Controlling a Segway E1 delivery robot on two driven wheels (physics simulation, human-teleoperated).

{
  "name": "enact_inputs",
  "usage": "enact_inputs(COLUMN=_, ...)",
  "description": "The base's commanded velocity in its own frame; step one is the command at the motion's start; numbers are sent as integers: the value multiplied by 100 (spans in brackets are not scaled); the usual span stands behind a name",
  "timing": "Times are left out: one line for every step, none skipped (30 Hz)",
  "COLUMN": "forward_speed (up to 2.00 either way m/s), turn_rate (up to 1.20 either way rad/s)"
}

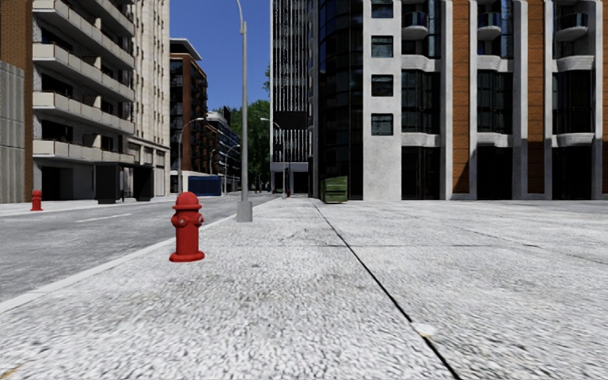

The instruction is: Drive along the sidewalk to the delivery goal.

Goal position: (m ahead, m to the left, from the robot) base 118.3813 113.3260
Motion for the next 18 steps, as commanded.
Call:
enact_inputs(forward_speed=198, turn_rate=0)
enact_inputs(forward_speed=198, turn_rate=0)
enact_inputs(forward_speed=198, turn_rate=0)
enact_inputs(forward_speed=198, turn_rate=0)
enact_inputs(forward_speed=198, turn_rate=0)
enact_inputs(forward_speed=198, turn_rate=0)
enact_inputs(forward_speed=198, turn_rate=0)
enact_inputs(forward_speed=198, turn_rate=0)
enact_inputs(forward_speed=198, turn_rate=0)
enact_inputs(forward_speed=198, turn_rate=0)
enact_inputs(forward_speed=198, turn_rate=0)
enact_inputs(forward_speed=198, turn_rate=0)
enact_inputs(forward_speed=198, turn_rate=0)
enact_inputs(forward_speed=198, turn_rate=0)
enact_inputs(forward_speed=198, turn_rate=0)
enact_inputs(forward_speed=198, turn_rate=0)
enact_inputs(forward_speed=198, turn_rate=0)
enact_inputs(forward_speed=198, turn_rate=0)
